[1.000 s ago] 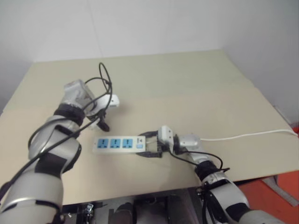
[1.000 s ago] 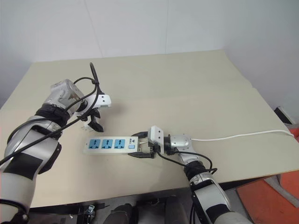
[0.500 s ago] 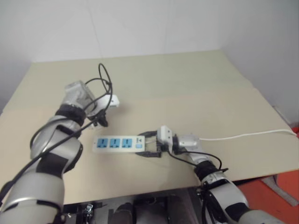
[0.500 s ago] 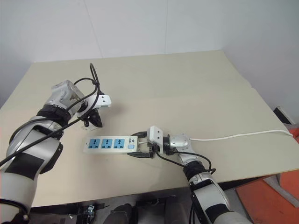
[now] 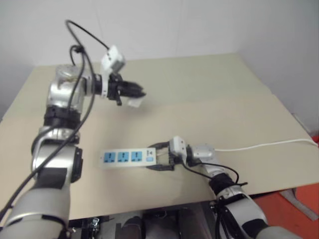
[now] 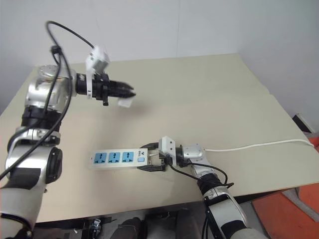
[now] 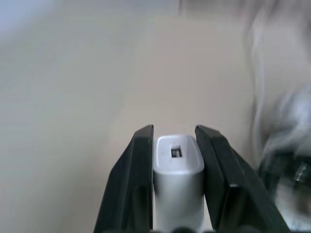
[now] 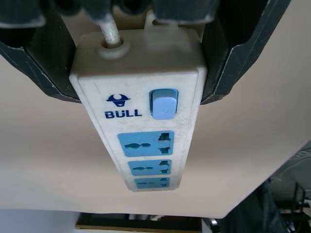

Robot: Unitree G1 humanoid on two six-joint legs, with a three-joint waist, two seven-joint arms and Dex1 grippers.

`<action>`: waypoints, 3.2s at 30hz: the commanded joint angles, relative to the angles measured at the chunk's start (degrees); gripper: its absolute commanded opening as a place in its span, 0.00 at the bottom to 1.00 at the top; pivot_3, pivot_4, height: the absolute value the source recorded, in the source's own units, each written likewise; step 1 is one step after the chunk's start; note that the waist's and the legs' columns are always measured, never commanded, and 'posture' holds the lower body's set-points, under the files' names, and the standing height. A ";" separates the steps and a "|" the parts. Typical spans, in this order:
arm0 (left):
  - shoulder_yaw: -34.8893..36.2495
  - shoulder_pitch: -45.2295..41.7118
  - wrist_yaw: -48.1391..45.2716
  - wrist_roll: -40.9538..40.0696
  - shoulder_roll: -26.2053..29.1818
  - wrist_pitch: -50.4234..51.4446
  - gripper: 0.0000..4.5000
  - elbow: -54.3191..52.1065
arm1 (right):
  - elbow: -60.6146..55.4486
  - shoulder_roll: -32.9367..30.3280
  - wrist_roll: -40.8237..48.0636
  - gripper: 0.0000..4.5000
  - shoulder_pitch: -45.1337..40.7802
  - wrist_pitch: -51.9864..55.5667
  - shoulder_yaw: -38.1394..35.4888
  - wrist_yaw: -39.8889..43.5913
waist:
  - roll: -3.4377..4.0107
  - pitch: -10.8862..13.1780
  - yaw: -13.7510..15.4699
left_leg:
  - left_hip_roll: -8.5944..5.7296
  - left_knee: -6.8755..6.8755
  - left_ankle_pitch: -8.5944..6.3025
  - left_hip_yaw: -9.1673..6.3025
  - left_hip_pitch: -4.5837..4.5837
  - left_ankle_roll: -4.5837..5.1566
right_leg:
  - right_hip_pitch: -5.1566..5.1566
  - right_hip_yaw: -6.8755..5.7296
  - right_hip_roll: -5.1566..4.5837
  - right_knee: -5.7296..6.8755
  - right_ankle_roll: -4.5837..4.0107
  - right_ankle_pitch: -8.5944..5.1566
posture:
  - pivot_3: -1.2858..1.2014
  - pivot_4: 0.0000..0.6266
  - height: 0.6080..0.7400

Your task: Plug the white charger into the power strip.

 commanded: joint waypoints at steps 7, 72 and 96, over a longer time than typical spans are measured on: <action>6.52 23.23 2.66 -16.51 -6.15 -3.15 0.22 -18.78 | 5.00 -1.91 -4.71 0.76 3.40 -0.09 3.16 -0.49 | -0.07 -0.42 1.44 | 0.05 0.11 -0.12 0.06 0.10 -0.06 | 0.11 0.07 0.02 -0.07 -0.03 0.01 | 0.52 0.24 1.00; -10.76 29.23 -15.22 -21.67 -0.57 -22.80 0.22 2.41 | -2.87 -4.23 -4.59 0.76 8.56 2.24 5.35 -2.79 | 0.10 -0.65 2.79 | 0.26 -0.27 -0.69 0.56 1.33 0.48 | 1.23 0.09 0.20 -1.03 -0.09 -0.04 | 0.52 0.24 1.00; -11.33 32.33 -15.22 -22.22 0.40 -30.57 0.22 3.60 | -4.00 -4.29 -3.77 0.76 9.15 1.83 5.26 -2.54 | 0.16 -0.76 2.79 | 0.31 -0.33 -0.84 0.77 1.42 0.55 | 1.21 0.21 0.23 -1.12 -0.10 -0.04 | 0.52 0.24 1.00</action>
